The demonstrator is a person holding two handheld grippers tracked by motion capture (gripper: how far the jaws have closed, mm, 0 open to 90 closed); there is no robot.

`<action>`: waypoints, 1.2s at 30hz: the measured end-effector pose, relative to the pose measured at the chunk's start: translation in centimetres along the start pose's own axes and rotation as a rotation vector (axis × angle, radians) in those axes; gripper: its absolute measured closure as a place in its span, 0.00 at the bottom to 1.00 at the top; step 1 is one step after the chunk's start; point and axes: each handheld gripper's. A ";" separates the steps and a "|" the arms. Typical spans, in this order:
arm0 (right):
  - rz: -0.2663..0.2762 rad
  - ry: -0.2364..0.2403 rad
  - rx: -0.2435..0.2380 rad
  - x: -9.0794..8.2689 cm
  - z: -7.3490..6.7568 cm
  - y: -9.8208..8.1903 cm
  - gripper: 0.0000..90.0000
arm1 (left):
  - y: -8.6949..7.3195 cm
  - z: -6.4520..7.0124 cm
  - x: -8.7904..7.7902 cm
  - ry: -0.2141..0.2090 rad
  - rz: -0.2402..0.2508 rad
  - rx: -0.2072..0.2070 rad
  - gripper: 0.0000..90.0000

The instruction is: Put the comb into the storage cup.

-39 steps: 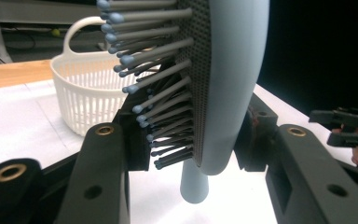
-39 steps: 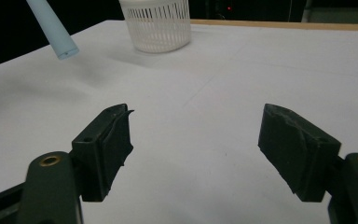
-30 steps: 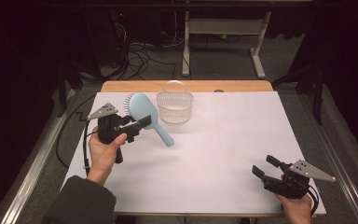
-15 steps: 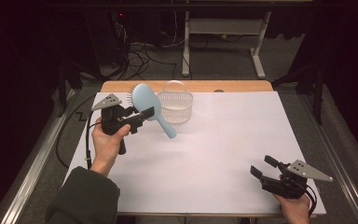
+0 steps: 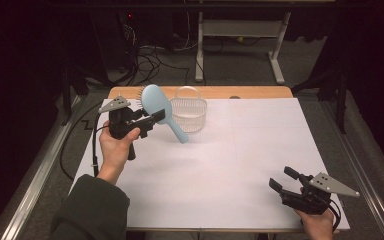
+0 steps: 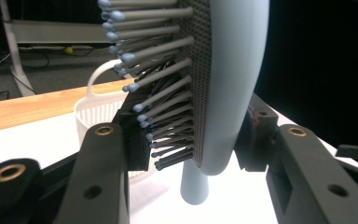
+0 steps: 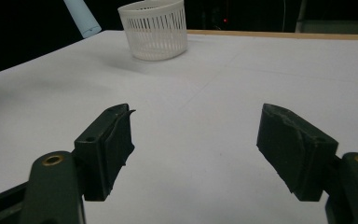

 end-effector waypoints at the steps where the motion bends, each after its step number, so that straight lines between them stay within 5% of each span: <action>1: -0.004 -0.003 0.001 0.0 0.1 0.0 0.30 | 0.1 -0.1 0.0 -0.001 0.001 -0.002 0.61; 14: -0.021 0.001 0.005 0.3 0.2 -0.1 0.30 | 1.8 -0.2 1.0 0.010 0.013 0.015 0.61; 36: -0.018 0.003 0.009 0.2 0.3 -0.1 0.31 | 4.5 -1.5 4.6 0.055 0.014 -0.016 0.61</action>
Point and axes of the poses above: each handheld gripper's, and its own axes: x roughly forward along the jaws, y roughly out of its top, z roughly to its right, and after that the axes turned 3 degrees about z, right-handed
